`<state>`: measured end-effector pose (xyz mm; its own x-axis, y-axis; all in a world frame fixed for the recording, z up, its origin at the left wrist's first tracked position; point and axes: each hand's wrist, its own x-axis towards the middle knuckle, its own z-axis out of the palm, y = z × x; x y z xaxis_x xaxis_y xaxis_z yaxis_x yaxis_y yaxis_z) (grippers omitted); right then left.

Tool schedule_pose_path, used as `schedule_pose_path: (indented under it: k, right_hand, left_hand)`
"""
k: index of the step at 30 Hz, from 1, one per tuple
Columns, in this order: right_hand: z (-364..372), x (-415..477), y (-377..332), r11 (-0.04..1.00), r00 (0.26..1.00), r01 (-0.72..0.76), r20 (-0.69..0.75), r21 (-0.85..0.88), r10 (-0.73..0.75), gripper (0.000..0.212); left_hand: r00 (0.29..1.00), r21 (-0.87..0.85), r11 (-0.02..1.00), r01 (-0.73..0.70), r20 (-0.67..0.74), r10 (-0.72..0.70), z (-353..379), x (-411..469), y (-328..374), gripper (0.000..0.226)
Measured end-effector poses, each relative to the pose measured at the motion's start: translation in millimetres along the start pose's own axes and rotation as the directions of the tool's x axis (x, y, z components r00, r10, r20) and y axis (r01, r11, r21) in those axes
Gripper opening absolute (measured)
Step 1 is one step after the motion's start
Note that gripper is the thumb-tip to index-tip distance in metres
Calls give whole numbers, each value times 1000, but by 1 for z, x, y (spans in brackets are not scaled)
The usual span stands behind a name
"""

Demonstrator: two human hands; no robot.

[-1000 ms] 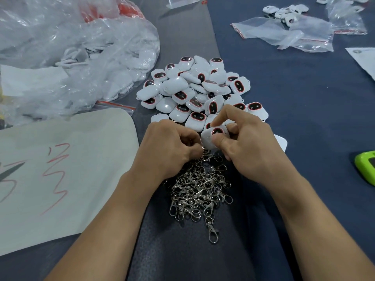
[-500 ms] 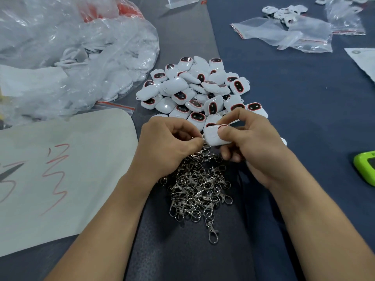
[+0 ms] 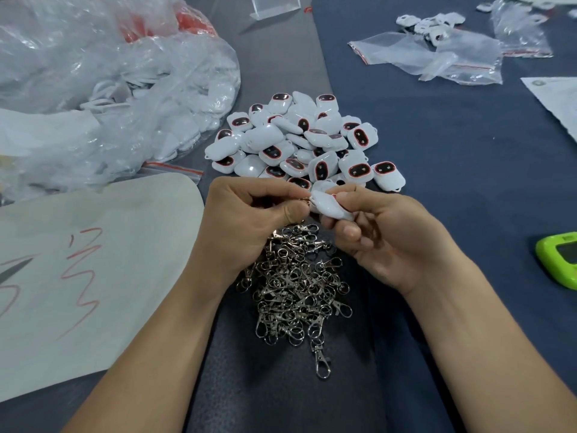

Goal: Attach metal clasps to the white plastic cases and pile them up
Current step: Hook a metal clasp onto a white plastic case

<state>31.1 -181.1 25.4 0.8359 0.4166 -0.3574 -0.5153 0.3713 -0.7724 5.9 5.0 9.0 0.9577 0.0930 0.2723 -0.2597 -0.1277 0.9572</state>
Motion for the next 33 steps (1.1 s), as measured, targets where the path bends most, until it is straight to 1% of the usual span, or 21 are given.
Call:
schedule_pose_path:
  k: [3,6,8,11,13,15,17,20,21,22,23,24,26,28,30,32,33]
  right_hand:
    - [3,-1,1,999,1000,24,-6,-41,-24,11]
    - [4,-2,0,978,989,101,-92,-182,-119,13]
    - [5,-3,1,952,972,158,-129,-262,-197,14]
    - [8,-2,7,878,930,267,-130,-397,-342,15]
    - [9,-1,13,817,900,326,-108,-476,-422,16]
    - [12,-1,16,775,883,348,-93,-528,-460,15]
    - [14,-1,18,793,888,348,-97,-500,-450,15]
    - [15,-1,15,910,931,278,-147,-308,-335,16]
    - [15,-1,14,944,947,236,-164,-232,-277,15]
    - [14,0,12,967,960,194,-169,-165,-222,14]
    - [13,0,11,980,971,160,-162,-117,-178,13]
    - [12,1,9,987,979,135,-145,-85,-147,11]
    - [11,0,7,994,990,104,-97,-40,-107,12]
    - [10,0,6,997,995,78,-67,9,-77,16]
    - [9,0,6,997,995,73,-73,28,-71,15]
    - [9,0,6,995,992,95,-86,9,-94,13]
    - [8,-1,5,994,990,108,-88,-2,-108,12]
  left_hand:
    - [999,27,999,-18,-33,19,0,0,-1,17]
    - [999,131,991,-5,-49,11,-1,-1,-1,20]
    - [999,225,974,-7,-43,17,-2,-2,-1,18]
    - [999,345,939,-11,-39,26,-2,-5,1,18]
    - [999,411,911,-20,-37,39,-1,-7,4,28]
    - [996,476,877,-66,-14,82,0,-9,7,36]
    - [992,530,841,-108,6,123,0,-10,10,42]
    - [988,565,816,-125,-7,157,-2,-9,10,44]
    - [987,550,827,-113,-31,156,-1,-10,9,41]
    - [988,526,845,-90,-62,144,0,-11,9,31]
    - [988,483,873,-64,-93,125,1,-10,8,17]
    - [988,413,910,-31,-122,89,2,-10,8,12]
    - [989,192,980,53,-145,-25,5,-8,9,19]
    - [983,-29,986,162,-80,-164,7,-6,11,14]
    - [964,-155,952,263,16,-264,11,-6,13,6]
    - [955,-191,936,295,46,-292,15,-7,13,9]
    - [958,-184,941,285,39,-283,15,-7,12,7]
